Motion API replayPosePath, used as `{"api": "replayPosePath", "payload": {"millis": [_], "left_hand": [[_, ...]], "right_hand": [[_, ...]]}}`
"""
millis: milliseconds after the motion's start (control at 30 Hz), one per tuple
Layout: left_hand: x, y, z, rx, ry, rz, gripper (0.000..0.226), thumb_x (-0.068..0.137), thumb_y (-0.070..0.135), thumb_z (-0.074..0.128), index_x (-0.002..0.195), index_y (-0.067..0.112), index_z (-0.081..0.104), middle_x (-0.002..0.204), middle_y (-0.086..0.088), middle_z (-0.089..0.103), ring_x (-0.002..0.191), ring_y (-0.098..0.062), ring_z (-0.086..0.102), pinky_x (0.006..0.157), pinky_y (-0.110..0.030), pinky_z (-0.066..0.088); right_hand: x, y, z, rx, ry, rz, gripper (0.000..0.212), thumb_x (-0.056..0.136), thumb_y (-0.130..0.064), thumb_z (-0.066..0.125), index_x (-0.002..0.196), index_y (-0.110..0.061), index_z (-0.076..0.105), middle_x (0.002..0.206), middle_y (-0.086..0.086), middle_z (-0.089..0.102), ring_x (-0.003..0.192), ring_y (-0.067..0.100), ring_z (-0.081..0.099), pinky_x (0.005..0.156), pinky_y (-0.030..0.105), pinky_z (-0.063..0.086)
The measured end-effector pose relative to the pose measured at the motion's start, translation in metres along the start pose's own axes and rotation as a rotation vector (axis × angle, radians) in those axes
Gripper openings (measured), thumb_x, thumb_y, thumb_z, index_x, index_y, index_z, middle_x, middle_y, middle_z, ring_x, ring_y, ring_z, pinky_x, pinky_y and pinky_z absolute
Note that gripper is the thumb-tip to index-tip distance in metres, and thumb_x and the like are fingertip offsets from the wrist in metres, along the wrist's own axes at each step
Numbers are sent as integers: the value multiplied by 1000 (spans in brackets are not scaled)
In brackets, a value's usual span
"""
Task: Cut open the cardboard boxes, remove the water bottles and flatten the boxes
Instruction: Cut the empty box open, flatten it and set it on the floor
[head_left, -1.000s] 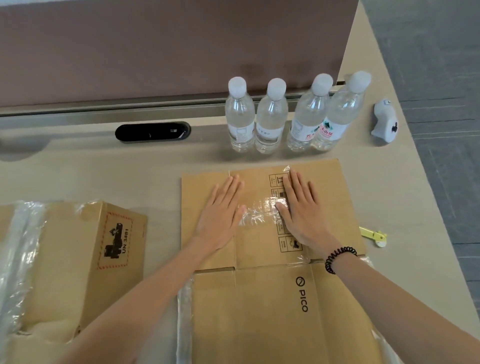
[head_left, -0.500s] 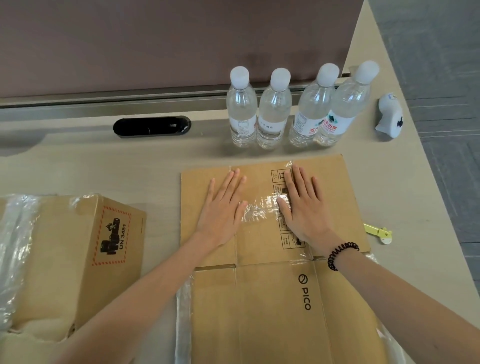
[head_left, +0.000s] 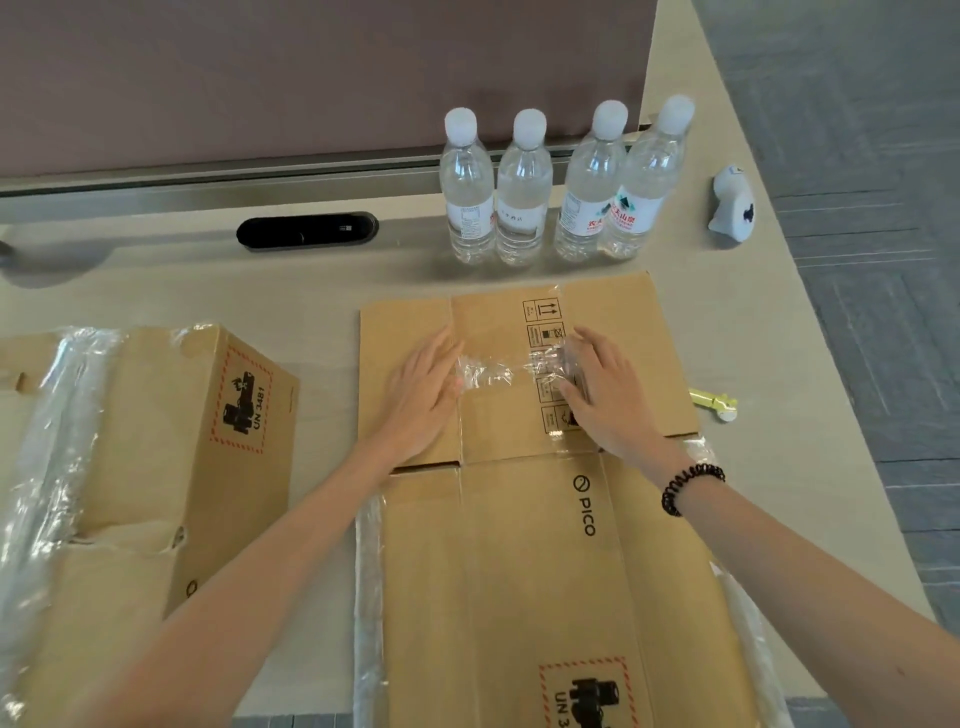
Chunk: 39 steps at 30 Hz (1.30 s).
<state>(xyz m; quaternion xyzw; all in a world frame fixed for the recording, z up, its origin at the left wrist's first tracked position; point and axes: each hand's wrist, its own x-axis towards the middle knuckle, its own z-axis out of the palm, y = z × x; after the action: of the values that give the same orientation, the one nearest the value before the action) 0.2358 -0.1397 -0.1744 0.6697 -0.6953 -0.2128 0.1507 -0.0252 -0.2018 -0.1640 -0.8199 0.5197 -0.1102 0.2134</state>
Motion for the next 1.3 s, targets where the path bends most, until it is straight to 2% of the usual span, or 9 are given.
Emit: {"api": "replayPosePath", "payload": {"millis": [133, 300, 433, 667, 967, 1200, 1300], "left_hand": [[-41, 9, 11, 81, 23, 42, 52, 105, 35, 31, 155, 21, 24, 164, 7, 13, 149, -13, 13, 121, -40, 14], [-89, 21, 35, 201, 12, 60, 59, 105, 42, 21, 158, 18, 11, 166, 6, 2, 151, -9, -1, 123, -40, 6], [-101, 15, 43, 286, -13, 49, 59, 106, 41, 19, 158, 18, 6, 165, 5, -4, 151, -9, -6, 122, -41, 5], [-102, 14, 47, 397, -8, 35, 59, 105, 41, 14, 158, 16, 1, 166, 2, -6, 151, -11, -8, 123, -44, 8], [-101, 13, 46, 398, 13, 44, 59, 105, 41, 15, 158, 17, 1, 166, 1, -6, 152, -12, -6, 123, -45, 8], [-100, 13, 45, 325, 0, 51, 58, 106, 40, 17, 158, 18, 7, 166, 3, -1, 152, -11, -4, 123, -43, 4], [-102, 11, 36, 179, -27, 111, 55, 106, 35, 22, 157, 17, 14, 165, 3, 10, 151, -8, 4, 123, -43, 3]], "right_hand": [[-51, 5, 8, -102, 17, -52, 50, 101, -30, 41, 146, -11, 33, 154, 2, 30, 142, 19, 27, 119, 38, 20], [-98, 14, 12, -264, 18, -4, 57, 104, -38, 25, 154, -11, 19, 161, 1, 15, 149, 15, 11, 122, 34, 5], [-120, 19, 18, -356, -27, 11, 59, 103, -40, 12, 156, -13, 11, 163, 1, 8, 150, 13, 3, 122, 37, 5], [-123, 18, 22, -360, -23, 27, 60, 103, -43, 13, 156, -15, 4, 164, -2, -1, 150, 12, -6, 122, 38, 3], [-121, 18, 23, -326, 8, 42, 61, 102, -44, 21, 156, -16, 12, 163, -3, 7, 150, 11, 0, 122, 39, 9], [-122, 20, 25, -325, 4, 45, 61, 102, -45, 24, 156, -17, 14, 163, -3, 9, 150, 11, 3, 122, 39, 9], [-122, 19, 21, -342, -34, 27, 61, 102, -46, 19, 156, -17, 11, 163, -3, 8, 150, 10, 1, 122, 39, 7]]}}
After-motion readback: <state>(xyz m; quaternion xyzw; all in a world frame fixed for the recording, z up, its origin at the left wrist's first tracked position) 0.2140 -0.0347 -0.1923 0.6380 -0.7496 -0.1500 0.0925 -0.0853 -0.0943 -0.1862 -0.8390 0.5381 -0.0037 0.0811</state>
